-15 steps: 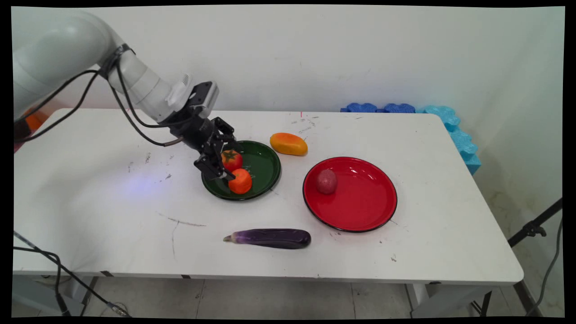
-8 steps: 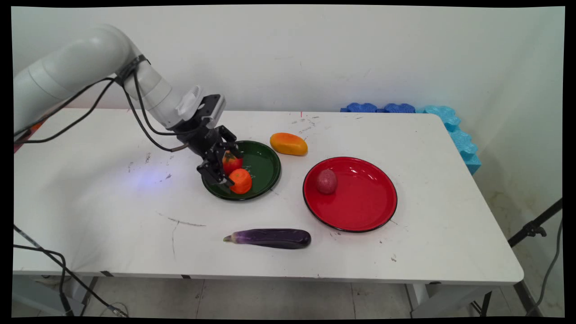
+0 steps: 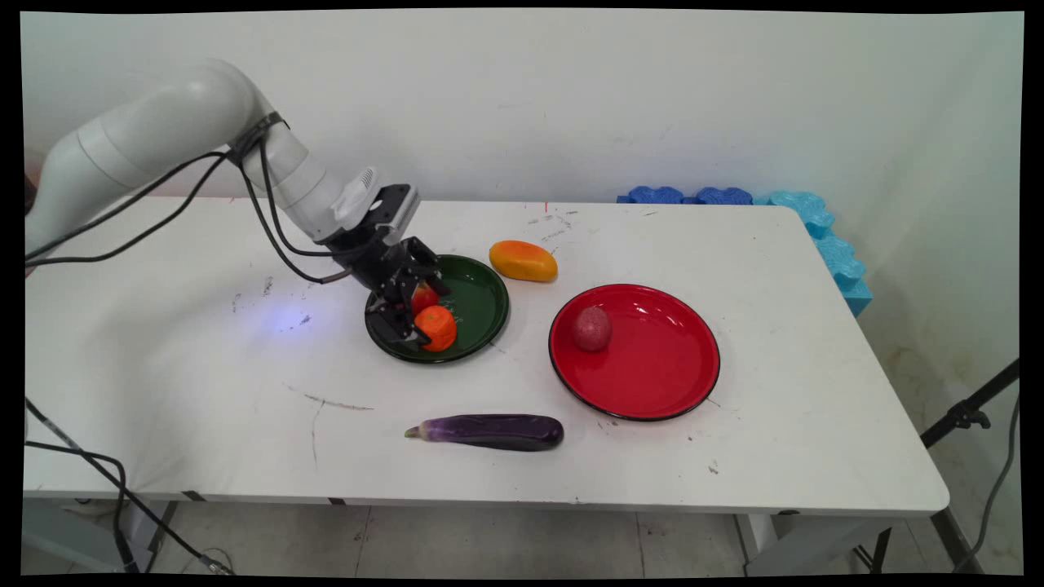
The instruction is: Pick up the mandarin from the green plate, then place the picked object on the table
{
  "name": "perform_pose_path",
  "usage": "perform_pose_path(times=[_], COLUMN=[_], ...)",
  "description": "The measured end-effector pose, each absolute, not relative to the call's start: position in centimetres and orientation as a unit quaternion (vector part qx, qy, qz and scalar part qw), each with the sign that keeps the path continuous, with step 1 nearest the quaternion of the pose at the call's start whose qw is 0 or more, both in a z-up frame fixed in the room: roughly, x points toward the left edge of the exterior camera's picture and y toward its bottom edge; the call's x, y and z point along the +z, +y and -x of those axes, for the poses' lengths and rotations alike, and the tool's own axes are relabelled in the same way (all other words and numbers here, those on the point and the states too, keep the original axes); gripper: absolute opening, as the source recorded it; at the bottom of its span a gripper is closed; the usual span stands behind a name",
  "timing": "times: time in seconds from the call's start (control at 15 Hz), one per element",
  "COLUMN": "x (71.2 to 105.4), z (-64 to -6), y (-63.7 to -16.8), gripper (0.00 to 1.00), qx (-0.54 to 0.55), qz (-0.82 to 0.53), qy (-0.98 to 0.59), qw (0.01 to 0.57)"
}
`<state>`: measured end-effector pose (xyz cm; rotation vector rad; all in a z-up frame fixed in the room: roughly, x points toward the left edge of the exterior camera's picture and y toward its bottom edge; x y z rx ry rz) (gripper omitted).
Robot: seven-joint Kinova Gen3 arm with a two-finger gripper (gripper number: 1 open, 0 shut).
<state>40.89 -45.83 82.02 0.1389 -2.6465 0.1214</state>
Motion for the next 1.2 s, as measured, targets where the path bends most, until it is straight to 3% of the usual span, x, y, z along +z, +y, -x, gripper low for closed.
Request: perform_pose_path(times=[0.27,0.33,1.2], x=[81.2,81.1,81.7], z=[-40.4,-40.3,-39.2], y=[-46.3,-46.3,-46.5], gripper=[1.00,0.00,0.00], qx=[0.044,0.044,0.052], qz=[-0.039,-0.037,-0.022], qy=[-0.968,-0.968,-0.966], qw=[0.244,0.244,0.251])
